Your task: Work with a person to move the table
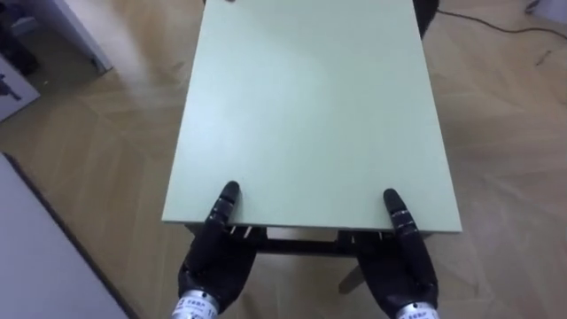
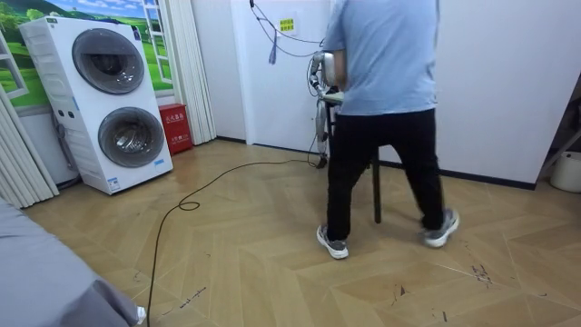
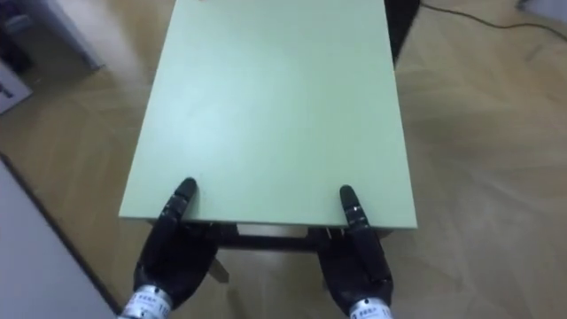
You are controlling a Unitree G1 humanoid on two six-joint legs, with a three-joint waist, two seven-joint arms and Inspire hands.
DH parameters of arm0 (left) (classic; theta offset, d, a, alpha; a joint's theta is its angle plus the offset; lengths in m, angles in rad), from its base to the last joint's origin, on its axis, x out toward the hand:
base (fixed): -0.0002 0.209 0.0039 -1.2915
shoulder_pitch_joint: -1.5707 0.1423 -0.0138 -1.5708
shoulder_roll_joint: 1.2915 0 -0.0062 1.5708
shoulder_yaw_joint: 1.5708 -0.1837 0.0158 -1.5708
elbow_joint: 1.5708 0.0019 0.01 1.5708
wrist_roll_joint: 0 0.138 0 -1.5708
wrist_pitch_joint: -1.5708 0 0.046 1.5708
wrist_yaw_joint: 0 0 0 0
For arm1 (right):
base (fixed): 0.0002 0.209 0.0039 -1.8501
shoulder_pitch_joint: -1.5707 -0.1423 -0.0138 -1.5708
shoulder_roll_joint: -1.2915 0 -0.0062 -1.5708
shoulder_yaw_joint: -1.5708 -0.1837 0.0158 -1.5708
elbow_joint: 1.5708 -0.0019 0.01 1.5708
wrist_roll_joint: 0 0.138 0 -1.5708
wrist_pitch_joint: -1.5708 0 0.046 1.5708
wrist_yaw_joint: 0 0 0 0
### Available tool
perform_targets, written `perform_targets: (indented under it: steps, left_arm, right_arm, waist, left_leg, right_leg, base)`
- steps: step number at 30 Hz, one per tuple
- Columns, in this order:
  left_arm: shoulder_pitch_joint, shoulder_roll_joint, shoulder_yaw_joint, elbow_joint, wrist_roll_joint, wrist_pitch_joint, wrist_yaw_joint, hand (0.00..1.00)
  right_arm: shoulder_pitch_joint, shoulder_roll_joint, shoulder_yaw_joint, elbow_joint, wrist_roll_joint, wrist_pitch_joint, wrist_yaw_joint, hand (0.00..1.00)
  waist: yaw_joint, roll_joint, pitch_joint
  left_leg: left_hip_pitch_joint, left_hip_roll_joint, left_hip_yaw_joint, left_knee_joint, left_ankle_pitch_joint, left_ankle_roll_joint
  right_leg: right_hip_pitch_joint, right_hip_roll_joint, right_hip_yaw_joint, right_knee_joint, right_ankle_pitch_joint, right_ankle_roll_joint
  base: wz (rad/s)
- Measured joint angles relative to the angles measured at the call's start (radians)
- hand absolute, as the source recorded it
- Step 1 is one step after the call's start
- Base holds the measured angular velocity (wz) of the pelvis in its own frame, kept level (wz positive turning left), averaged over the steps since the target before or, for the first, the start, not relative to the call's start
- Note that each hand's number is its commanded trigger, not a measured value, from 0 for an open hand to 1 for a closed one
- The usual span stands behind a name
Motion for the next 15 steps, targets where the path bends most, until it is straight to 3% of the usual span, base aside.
perform_targets:
  steps: [2,5,6,7,8,9,10,13,15]
  left_arm:
    - [0.001,-0.002,0.001,0.000,0.000,0.000,0.003,1.00]
    - [0.001,-0.004,0.000,0.000,0.001,0.000,0.005,1.00]
    - [0.001,-0.009,0.000,0.000,0.000,-0.001,0.005,1.00]
    - [0.001,-0.009,-0.004,0.000,0.000,-0.007,0.005,1.00]
    - [0.001,-0.009,-0.006,0.000,0.000,-0.018,0.005,1.00]
    - [0.000,-0.008,0.002,0.000,-0.001,-0.029,0.004,1.00]
    - [0.000,-0.017,0.002,0.009,0.002,-0.027,0.007,1.00]
    - [0.006,-0.010,0.002,0.010,0.004,-0.027,0.002,1.00]
    - [0.006,-0.006,0.006,0.010,0.003,-0.028,0.002,1.00]
  right_arm:
    - [0.000,0.001,0.000,0.000,0.000,0.001,0.000,1.00]
    - [0.002,0.001,0.001,0.000,0.000,0.001,0.000,1.00]
    - [0.002,0.002,0.001,0.000,0.000,0.001,0.000,1.00]
    - [0.000,-0.001,-0.004,0.000,-0.006,0.001,0.001,1.00]
    - [-0.005,0.001,-0.004,-0.003,-0.012,0.002,0.001,1.00]
    - [-0.009,0.008,-0.009,-0.012,-0.023,0.007,0.001,1.00]
    - [0.000,0.016,-0.010,-0.013,-0.030,0.003,0.001,1.00]
    - [0.007,0.004,-0.011,-0.013,-0.028,0.013,0.001,1.00]
    - [0.007,0.011,-0.009,-0.013,-0.029,0.016,0.001,1.00]
  waist:
    - [0.020,-0.008,0.0052]
    - [0.018,-0.018,0.0121]
    - [0.012,-0.022,0.0144]
    - [0.012,-0.022,0.0142]
    - [0.011,-0.023,0.0139]
    - [0.002,-0.025,0.0130]
    - [-0.024,-0.015,0.0084]
    - [-0.018,-0.020,0.0095]
    - [-0.009,-0.031,0.0088]
  left_leg:
    - [0.000,-0.006,-0.012,-0.003,0.001,0.002]
    - [-0.004,-0.025,-0.071,0.001,0.004,0.012]
    - [-0.006,-0.028,-0.111,0.009,0.002,0.015]
    - [-0.018,-0.038,-0.173,0.022,-0.001,0.017]
    - [-0.032,-0.045,-0.207,0.032,-0.001,0.016]
    - [-0.058,-0.073,-0.256,0.053,-0.002,0.014]
    - [-0.069,-0.096,-0.285,0.066,-0.002,0.012]
    - [-0.057,-0.106,-0.298,0.056,0.004,0.010]
    - [-0.056,-0.122,-0.329,0.050,0.010,0.011]
  right_leg:
    - [-0.011,-0.012,0.010,0.037,0.000,0.000]
    - [-0.030,-0.041,0.048,0.136,0.000,0.000]
    - [-0.065,-0.057,0.092,0.210,-0.001,0.003]
    - [-0.100,-0.042,0.182,0.188,-0.049,0.011]
    - [-0.119,-0.026,0.226,0.145,-0.058,0.006]
    - [-0.143,-0.006,0.306,0.064,-0.035,0.019]
    - [-0.124,-0.016,0.286,0.075,-0.020,0.011]
    - [-0.069,-0.016,0.227,0.071,-0.036,0.018]
    - [-0.053,-0.013,0.241,0.065,-0.048,0.023]
  base:
    - [0.24]
    - [0.60]
    - [0.58]
    - [0.55]
    - [0.67]
    - [1.19]
    - [1.27]
    - [0.84]
    - [0.69]
